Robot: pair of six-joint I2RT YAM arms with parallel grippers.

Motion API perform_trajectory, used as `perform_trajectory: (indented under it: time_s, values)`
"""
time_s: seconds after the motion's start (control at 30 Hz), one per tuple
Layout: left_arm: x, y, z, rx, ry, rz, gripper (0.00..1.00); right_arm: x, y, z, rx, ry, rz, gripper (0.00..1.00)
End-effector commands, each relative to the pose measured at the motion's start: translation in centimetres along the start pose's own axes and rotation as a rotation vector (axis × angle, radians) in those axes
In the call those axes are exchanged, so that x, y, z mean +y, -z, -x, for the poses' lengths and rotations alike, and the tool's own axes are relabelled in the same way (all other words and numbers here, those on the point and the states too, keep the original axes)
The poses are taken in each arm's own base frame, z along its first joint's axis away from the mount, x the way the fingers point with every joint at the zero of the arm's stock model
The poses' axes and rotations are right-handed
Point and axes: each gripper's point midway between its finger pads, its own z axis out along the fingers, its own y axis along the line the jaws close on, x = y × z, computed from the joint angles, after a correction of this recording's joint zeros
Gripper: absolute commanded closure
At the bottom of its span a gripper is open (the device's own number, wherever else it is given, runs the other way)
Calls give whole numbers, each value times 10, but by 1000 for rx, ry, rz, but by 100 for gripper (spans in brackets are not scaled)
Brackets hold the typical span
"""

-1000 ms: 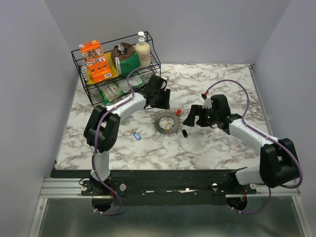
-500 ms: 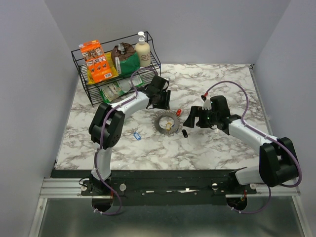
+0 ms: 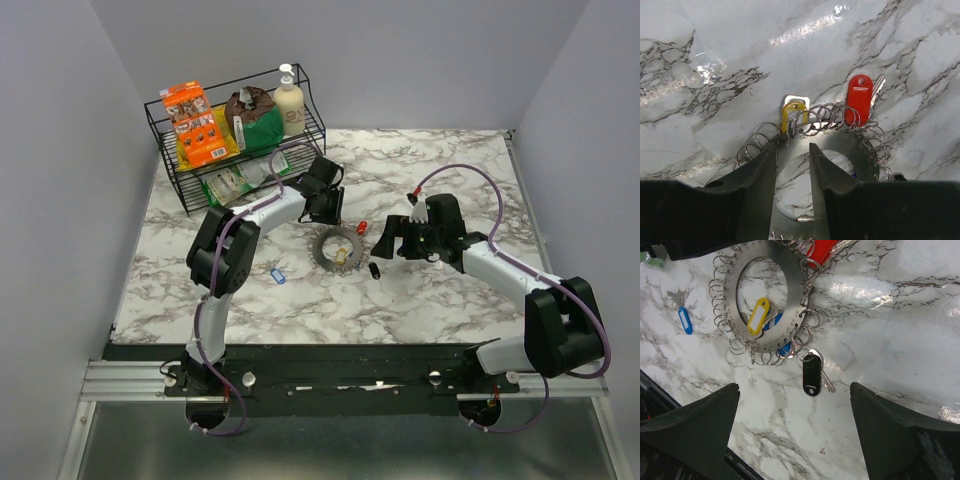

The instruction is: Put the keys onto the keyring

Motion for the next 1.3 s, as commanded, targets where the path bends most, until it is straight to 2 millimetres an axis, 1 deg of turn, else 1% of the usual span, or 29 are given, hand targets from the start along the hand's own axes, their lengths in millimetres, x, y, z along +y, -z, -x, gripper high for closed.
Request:
perform_trajectory:
  time_s: [0.0, 0.33, 0.47, 0.57, 0.6, 0.67, 0.8, 0.87, 0.9, 1.0, 1.13, 1.27]
  values:
    - [-1, -9, 6, -4, -18, 10, 61, -2, -1, -1, -1, -7, 6, 0]
    - [2, -14, 7, 5, -29, 26, 71, -4, -3, -2, 5, -13, 3, 0]
    - [5, -20, 3, 21, -30, 33, 71, -4, -3, -2, 6, -15, 1, 0]
    - [7, -22, 1, 27, -34, 41, 73, -3, -3, -2, 6, -15, 2, 0]
    - [8, -22, 0, 33, -35, 45, 75, -3, -2, -2, 5, -15, 2, 0]
    - [9, -24, -2, 38, -39, 48, 76, -4, -3, -2, 6, -16, 1, 0]
    - [10, -22, -3, 43, -37, 53, 76, -4, -3, -3, 10, -19, 0, 0]
    - [10, -21, -3, 43, -44, 55, 82, -4, -4, -4, 12, -19, 0, 0]
    - [11, -21, -2, 41, -44, 59, 89, -4, -4, -3, 10, -19, -1, 0]
    - [12, -18, 0, 35, -47, 69, 100, -4, -3, -3, 9, -18, 1, 0]
    - [12, -12, 5, 19, -56, 72, 100, -3, -2, -3, 6, -18, 2, 0]
    - [6, 0, 15, -10, -77, 61, 100, -2, 0, -2, 2, -18, 5, 0]
